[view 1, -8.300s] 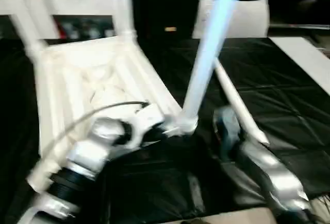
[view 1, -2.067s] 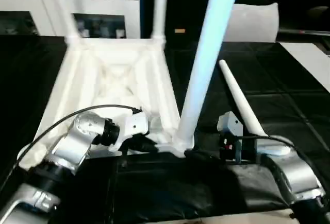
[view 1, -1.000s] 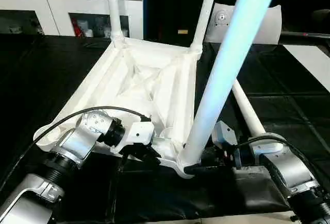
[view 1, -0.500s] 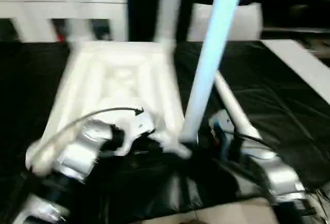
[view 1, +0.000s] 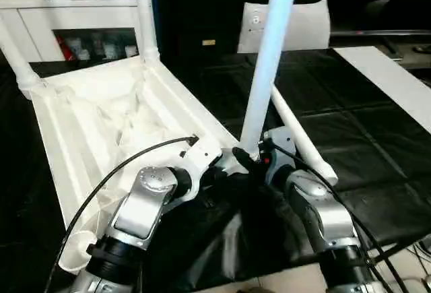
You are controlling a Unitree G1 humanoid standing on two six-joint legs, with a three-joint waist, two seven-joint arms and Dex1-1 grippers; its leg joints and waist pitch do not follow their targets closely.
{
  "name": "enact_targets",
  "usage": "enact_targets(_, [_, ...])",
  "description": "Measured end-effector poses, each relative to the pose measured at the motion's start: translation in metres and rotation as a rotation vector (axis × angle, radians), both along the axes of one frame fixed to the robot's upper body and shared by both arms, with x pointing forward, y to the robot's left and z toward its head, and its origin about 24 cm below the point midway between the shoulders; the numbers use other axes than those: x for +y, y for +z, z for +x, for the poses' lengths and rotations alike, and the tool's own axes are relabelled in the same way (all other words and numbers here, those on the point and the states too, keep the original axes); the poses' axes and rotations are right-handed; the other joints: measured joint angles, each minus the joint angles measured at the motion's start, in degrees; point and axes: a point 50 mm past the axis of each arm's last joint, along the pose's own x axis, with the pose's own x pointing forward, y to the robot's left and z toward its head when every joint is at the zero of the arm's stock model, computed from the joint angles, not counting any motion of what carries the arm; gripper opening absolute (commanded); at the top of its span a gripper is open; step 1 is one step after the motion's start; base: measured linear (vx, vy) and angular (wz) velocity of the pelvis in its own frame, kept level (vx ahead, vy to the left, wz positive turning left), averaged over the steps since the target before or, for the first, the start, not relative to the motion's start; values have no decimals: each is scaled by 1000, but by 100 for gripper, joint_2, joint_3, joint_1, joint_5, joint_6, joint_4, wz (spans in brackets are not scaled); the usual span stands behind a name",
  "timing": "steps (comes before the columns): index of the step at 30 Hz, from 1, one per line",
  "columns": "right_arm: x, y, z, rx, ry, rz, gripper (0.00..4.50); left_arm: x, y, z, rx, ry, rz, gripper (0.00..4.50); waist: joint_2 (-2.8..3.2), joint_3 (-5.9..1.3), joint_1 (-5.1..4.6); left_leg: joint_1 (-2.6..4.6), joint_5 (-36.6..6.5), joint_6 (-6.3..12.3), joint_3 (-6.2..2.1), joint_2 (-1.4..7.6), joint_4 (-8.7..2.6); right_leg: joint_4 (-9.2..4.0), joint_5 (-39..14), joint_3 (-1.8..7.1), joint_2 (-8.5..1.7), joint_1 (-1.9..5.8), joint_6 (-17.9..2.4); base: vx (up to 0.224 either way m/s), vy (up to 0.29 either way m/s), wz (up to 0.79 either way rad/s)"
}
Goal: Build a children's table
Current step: Rotate leg to tighten
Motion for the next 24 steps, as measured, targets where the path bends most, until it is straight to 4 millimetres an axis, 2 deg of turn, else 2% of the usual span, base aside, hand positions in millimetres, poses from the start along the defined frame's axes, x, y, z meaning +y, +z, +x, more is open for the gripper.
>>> enact_targets(1, [-2,0,-2,-8,7,2,344,0,1,0,-2,-13,3,0,0,0,24,1,0,0,0,2,-10,0,0,-2,3,-3,-1,0,0,0])
enact_targets(2, [-5,0,-4,-15,26,2,376,2,1,-1,-3,-29,3,0,1,0,54,4,1,-1,0,6,-21,1,0,-2,7,-7,-1,0,0,0])
enact_targets(10, [-25,1,-17,-35,195,-27,439,18,2,2,-17,-124,30,0,3,4,96,-1,2,-2,1,15,-21,-1,0,-3,17,-13,-1,0,0,0])
enact_targets(16, [-46,12,-26,-79,414,-56,449,42,3,4,-32,-266,57,0,-9,12,128,0,2,-2,0,15,-13,-1,5,-2,15,-10,-3,0,0,0])
enact_targets(24, [-57,23,-28,-99,627,-120,449,57,7,3,1,-486,75,0,-19,14,398,5,3,1,10,12,4,2,22,-2,0,-4,-30,0,0,0])
